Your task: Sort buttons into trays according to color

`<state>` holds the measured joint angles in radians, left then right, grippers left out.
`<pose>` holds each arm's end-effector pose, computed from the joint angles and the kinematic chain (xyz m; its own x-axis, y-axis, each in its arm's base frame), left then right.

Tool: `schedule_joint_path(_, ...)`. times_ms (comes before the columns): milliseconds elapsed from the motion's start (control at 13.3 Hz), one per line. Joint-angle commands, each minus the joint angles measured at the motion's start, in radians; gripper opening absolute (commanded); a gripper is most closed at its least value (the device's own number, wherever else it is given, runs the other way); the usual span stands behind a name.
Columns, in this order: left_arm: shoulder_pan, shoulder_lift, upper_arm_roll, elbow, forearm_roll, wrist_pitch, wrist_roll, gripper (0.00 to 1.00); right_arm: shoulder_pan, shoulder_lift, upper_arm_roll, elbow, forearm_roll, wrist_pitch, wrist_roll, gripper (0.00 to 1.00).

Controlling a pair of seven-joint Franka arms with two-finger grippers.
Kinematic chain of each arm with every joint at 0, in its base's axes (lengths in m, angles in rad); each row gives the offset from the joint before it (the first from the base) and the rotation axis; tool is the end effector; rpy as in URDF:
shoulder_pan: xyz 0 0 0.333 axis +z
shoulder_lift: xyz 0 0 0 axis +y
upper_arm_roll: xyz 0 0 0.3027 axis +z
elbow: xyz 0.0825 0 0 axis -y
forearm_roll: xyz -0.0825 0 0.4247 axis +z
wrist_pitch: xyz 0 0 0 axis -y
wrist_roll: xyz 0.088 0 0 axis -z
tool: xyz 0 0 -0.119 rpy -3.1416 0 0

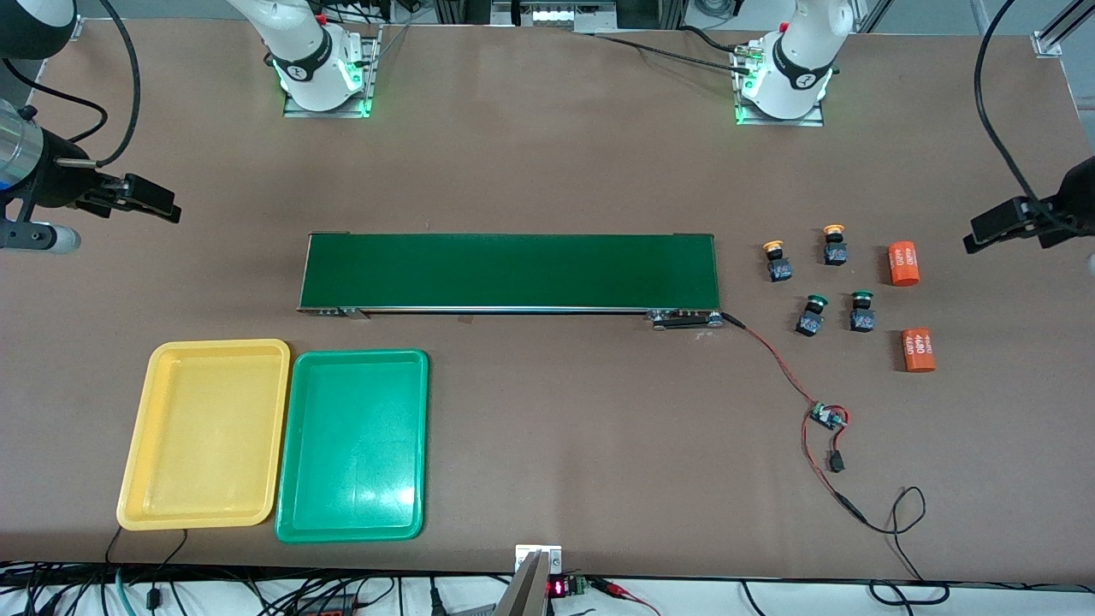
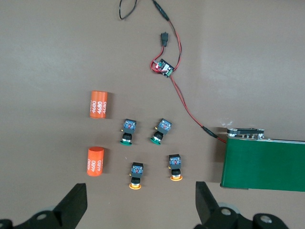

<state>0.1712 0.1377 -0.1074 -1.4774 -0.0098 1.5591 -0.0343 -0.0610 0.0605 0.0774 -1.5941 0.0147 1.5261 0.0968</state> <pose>0.6308 0.0431 0.5619 0.9936 0.0979 -0.0560 0.0993 -0.9948 0.0226 0.6027 0.0106 0.5477 0.9884 -0.0793 -0.1292 -0.0809 -0.9967 -0.0069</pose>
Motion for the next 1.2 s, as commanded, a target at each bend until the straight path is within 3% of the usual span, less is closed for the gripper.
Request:
schedule_joint_path(0,-0.006,0.098,-0.005,0.011,-0.004,0.010,-0.006,1.00,-0.006,0.007,0.005,0.020,0.007,-0.001,-0.005,1.00)
schedule_joint_path(451,-0.039,0.255,-0.005,-0.007,-0.019,0.044,-0.003,1.00,-0.006,0.009,0.005,0.022,0.007,-0.001,-0.005,1.00)
schedule_joint_path(676,-0.042,0.254,-0.005,-0.150,-0.019,0.211,0.008,1.00,-0.006,0.009,0.005,0.022,0.007,-0.001,-0.005,1.00)
schedule_joint_path(826,-0.030,0.261,-0.003,-0.194,-0.015,0.291,0.008,1.00,-0.006,0.009,0.005,0.020,0.007,-0.001,-0.005,1.00)
schedule_joint_path(1127,0.092,0.307,-0.003,-0.202,-0.002,0.381,0.010,1.00,-0.006,0.009,0.005,0.022,0.007,0.000,-0.005,1.00)
